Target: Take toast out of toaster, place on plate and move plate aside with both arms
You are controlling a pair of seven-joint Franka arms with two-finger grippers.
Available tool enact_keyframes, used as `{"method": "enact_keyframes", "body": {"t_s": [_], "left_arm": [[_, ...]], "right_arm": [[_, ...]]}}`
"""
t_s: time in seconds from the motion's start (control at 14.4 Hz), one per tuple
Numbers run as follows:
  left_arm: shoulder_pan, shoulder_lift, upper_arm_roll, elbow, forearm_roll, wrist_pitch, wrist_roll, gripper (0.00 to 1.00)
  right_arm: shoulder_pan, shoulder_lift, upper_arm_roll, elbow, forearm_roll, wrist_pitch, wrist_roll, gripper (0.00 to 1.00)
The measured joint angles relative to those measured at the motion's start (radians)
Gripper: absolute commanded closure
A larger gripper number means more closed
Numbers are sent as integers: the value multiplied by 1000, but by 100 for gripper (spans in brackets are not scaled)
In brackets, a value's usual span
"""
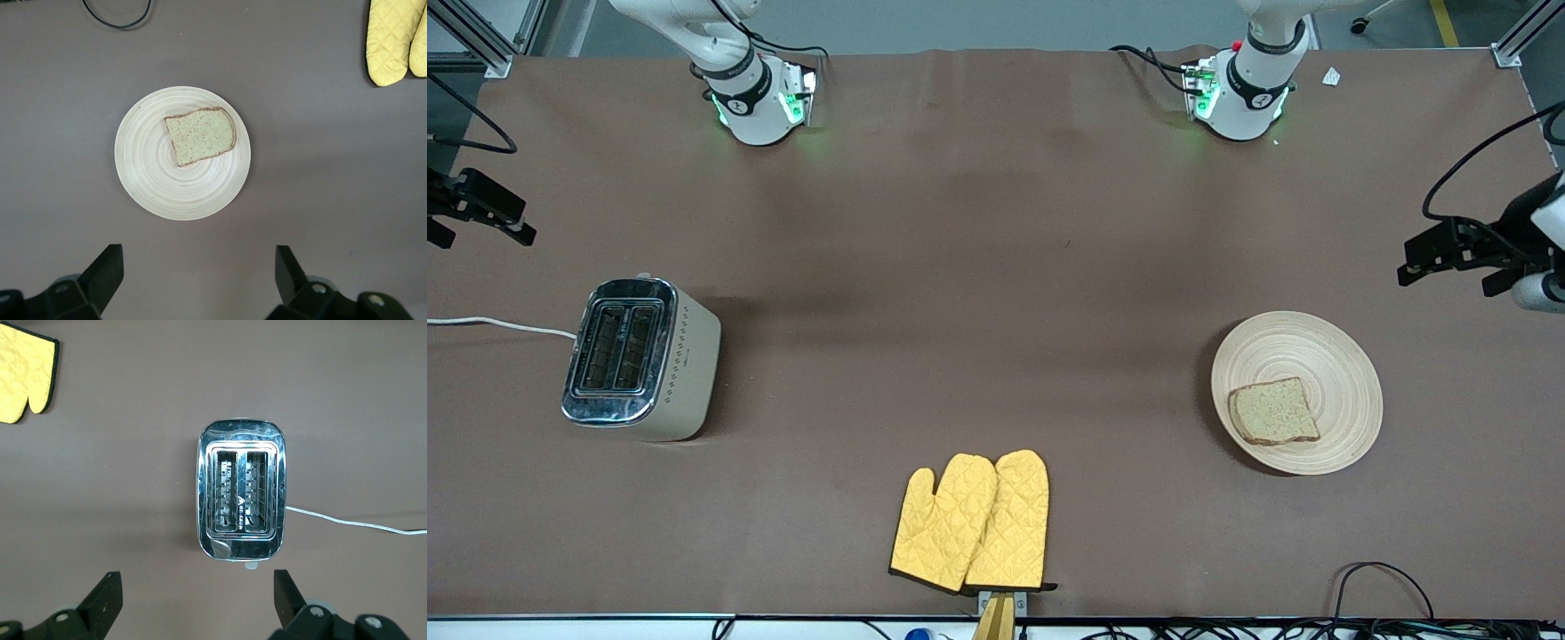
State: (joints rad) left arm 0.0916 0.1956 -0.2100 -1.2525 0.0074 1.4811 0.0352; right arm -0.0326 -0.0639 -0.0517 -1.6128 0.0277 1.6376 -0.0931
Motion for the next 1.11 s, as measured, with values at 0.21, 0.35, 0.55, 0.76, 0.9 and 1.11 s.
{"method": "enact_keyframes", "body": {"t_s": [0.21,0.35,0.55,0.76,0.9,1.11], "left_arm": [[-80,-75,66,-47,2,-14,-1,0],[-88,-136,72,-118,2,-19,-2,0],[-88,-219,76,-231,2,-20,-48,0],[-88,-279,76,-317,2,-19,-84,0],[-86,-304,78,-354,2,0,-90,0],[-85,-326,79,-376,2,24,-90,0]], "right_arm": [[0,0,-1,4,0,0,0,0],[0,0,-1,4,0,-4,0,0],[0,0,0,4,0,-7,0,0],[0,0,0,4,0,-18,-1,0],[0,0,0,3,0,-20,-1,0],[0,0,0,-2,0,-20,-1,0]]}}
